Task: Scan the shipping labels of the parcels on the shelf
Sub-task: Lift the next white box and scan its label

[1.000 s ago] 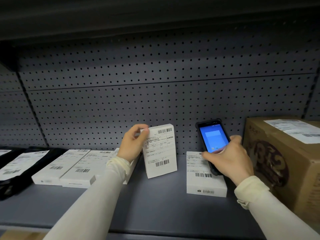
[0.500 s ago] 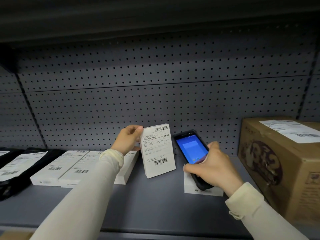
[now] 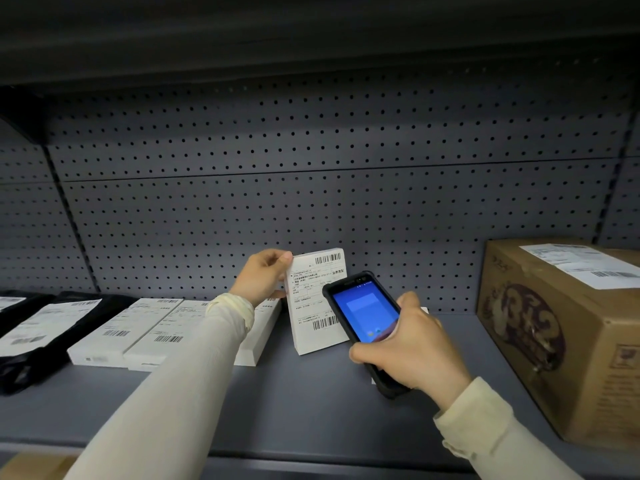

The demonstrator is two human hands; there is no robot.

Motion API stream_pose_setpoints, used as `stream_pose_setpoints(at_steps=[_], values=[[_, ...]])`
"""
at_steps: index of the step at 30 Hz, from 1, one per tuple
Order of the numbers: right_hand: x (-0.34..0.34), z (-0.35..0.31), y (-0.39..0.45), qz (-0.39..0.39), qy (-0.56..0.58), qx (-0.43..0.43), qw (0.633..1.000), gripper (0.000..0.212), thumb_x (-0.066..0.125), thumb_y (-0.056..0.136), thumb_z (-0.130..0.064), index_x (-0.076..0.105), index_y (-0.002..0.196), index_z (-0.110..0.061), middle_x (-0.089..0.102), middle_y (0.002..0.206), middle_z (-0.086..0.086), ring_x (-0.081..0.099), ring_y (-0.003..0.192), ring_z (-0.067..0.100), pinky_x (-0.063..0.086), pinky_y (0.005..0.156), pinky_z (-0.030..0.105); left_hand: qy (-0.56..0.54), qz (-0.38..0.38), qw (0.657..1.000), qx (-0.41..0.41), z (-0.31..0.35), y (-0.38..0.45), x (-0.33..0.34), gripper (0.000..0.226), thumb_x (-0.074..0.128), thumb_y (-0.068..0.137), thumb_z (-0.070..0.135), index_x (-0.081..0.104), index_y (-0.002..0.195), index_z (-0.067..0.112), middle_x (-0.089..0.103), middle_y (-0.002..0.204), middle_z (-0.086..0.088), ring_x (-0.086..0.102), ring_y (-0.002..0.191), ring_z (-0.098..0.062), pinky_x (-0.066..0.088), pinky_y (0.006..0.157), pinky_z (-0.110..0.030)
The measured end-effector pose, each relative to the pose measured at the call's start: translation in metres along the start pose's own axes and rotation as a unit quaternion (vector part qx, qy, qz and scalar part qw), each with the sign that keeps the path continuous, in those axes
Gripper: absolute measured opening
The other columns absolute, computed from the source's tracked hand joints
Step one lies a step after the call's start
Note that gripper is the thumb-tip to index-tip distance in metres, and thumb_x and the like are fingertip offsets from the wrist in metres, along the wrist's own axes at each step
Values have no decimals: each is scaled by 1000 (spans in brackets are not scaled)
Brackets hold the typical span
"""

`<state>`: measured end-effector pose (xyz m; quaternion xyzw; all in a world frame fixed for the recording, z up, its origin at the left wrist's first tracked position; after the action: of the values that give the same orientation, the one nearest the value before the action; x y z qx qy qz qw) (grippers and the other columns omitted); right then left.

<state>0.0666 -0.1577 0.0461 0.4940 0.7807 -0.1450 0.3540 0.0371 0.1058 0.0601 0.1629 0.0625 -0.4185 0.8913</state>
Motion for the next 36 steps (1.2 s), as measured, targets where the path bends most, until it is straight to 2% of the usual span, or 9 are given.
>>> stream_pose_setpoints(at_steps=[2,6,18,22,23,27,32,36], values=[[0,0,-1,-2,-4,3,1000,59,77,59,-38,39,99,-18,59,80,-6,60,77,13,54,69,34,5,-5,1000,-4,-1,0,1,18,47,97,31,60,95,18,67,100,-11,63,89,-21,54,66,-31],[0,1,-2,5,-4,5,1000,61,77,59,-38,37,100,-19,59,81,-7,60,77,12,55,71,34,0,-8,1000,-7,-3,3,0,18,49,97,32,61,91,19,68,94,-3,63,87,-19,55,74,-38],[2,3,-1,12,1,1,1000,63,75,62,-36,26,99,-22,63,83,-7,59,81,9,55,75,35,0,-7,1000,-15,-5,4,0,26,48,97,31,60,105,10,69,99,-7,63,90,-21,56,71,-36],[1,9,5,20,19,8,1000,61,76,64,-35,28,98,-21,65,81,-6,61,79,10,56,74,35,10,8,1000,-10,-4,5,-3,30,45,98,31,61,104,6,69,95,-5,64,86,-18,53,59,-24],[1,11,8,23,25,13,999,60,76,64,-35,29,98,-20,65,79,-6,61,78,9,56,73,35,9,11,1000,-15,-6,6,-4,30,45,98,32,61,103,7,69,93,-4,65,85,-18,52,57,-23],[-3,21,21,45,45,30,998,57,77,65,-33,35,99,-16,62,77,-6,59,75,8,54,67,32,8,-3,998,-55,-17,9,-5,34,45,97,39,62,97,10,72,92,-5,68,88,-23,55,66,-32],[-4,35,40,83,47,52,994,61,78,62,-36,34,98,-16,64,81,-3,61,81,15,56,73,39,32,-64,989,-127,-32,7,10,38,42,98,41,62,97,8,73,81,0,67,73,-16,51,62,-28],[-4,43,53,99,42,66,992,64,80,62,-38,36,100,-13,61,78,-3,62,77,18,57,70,40,65,-100,975,-189,-51,7,22,37,39,100,39,59,97,8,69,75,1,62,65,-15,49,58,-27]])
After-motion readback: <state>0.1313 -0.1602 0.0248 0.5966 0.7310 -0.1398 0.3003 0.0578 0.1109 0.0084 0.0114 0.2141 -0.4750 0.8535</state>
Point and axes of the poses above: each hand's wrist, its own y-axis towards the middle knuckle, its own x-axis out of the palm, z = x × y, the point moved 10 cm from there along y, towards the middle knuckle
